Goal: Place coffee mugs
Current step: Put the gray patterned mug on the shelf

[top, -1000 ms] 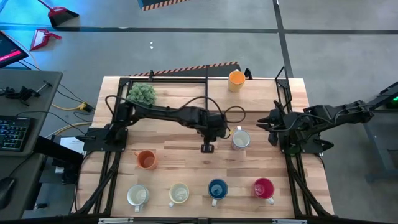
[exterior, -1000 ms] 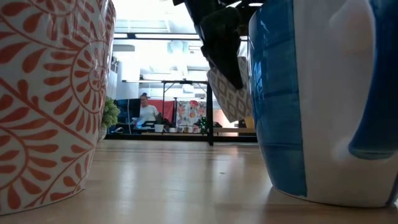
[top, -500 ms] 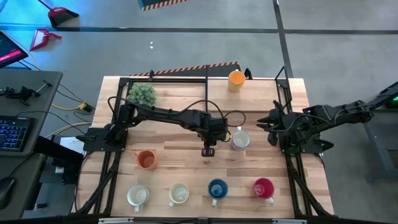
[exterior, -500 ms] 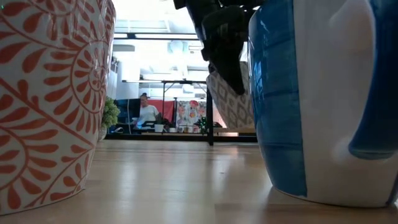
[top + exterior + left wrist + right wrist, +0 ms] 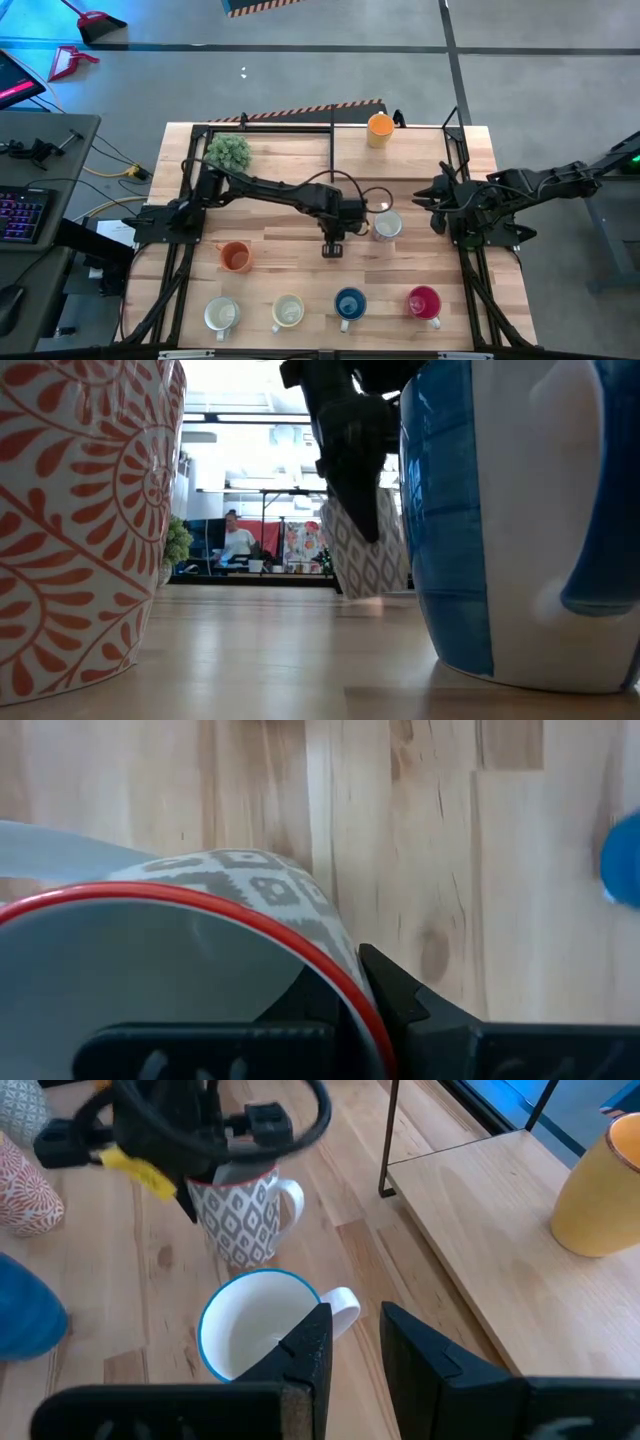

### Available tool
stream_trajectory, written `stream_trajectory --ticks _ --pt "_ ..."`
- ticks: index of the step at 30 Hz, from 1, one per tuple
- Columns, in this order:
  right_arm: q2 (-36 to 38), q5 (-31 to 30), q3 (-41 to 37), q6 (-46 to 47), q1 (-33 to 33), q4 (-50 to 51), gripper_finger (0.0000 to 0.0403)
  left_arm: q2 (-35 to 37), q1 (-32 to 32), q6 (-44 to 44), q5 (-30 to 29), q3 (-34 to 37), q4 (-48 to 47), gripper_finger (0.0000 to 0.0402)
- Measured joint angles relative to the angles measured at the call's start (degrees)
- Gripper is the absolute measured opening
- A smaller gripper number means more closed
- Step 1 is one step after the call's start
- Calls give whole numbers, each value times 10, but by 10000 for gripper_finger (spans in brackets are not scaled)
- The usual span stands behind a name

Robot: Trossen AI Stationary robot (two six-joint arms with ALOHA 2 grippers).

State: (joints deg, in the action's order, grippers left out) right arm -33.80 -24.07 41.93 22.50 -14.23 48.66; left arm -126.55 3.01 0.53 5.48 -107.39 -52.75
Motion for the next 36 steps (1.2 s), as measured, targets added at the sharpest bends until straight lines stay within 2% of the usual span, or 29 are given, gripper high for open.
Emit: stream_trajectory --ticks 21,29,36 --pt "0 6 0 17 0 0 67 -1 5 -28 -19 0 1 7" --pt "0 6 0 16 0 0 67 0 5 -30 -16 0 3 46" --pt "0 6 0 6 0 1 67 0 8 -27 -13 0 4 53"
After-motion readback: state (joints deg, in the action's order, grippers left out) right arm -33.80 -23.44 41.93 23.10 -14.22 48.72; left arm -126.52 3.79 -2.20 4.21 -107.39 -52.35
